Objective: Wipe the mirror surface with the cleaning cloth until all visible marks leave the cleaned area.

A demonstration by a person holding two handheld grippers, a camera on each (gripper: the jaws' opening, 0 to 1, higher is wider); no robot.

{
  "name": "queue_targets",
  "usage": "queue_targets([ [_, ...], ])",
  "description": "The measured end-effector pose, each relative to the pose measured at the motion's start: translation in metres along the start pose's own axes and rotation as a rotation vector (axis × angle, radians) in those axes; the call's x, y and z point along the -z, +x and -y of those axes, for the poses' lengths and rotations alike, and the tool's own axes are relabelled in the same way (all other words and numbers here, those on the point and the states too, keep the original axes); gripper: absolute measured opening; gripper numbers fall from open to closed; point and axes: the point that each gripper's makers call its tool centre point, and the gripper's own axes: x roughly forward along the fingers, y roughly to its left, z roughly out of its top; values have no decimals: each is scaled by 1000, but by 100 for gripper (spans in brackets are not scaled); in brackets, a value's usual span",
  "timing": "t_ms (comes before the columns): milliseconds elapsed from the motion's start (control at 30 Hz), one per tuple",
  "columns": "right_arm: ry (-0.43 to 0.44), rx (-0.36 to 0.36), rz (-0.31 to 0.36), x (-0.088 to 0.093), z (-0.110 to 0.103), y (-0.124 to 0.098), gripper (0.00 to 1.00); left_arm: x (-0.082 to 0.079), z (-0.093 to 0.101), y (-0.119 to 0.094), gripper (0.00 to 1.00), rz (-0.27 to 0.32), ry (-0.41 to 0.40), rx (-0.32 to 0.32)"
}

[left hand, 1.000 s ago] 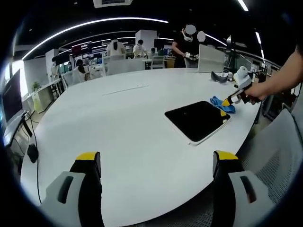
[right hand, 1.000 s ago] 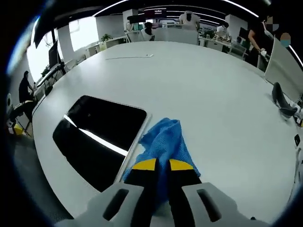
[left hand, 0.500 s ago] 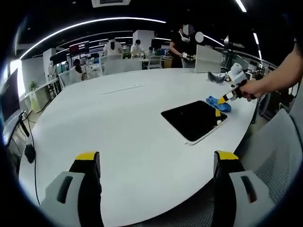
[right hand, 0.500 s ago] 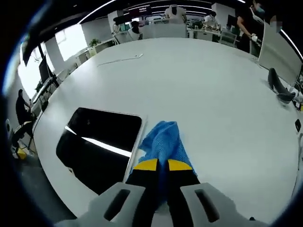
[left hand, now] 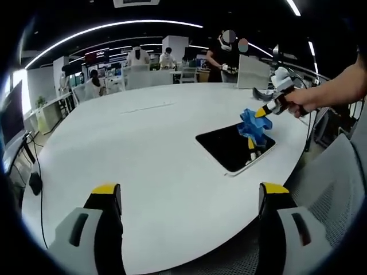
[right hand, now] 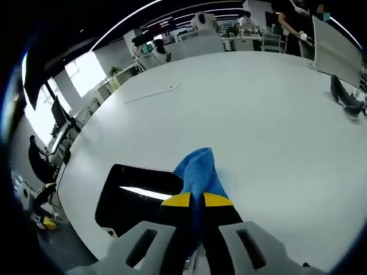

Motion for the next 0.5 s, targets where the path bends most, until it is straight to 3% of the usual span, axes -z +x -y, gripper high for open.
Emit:
queue_targets([
  [67, -15, 43, -14, 2, 1, 6, 1, 0, 0, 0, 98, 0, -1, 1],
  [233, -24, 46, -33, 6, -9, 17, 1, 1, 1, 0, 97, -7, 4, 5],
  [500, -29, 84, -41, 12, -10, 25, 0, 1, 0, -1, 97, 1, 10, 0],
])
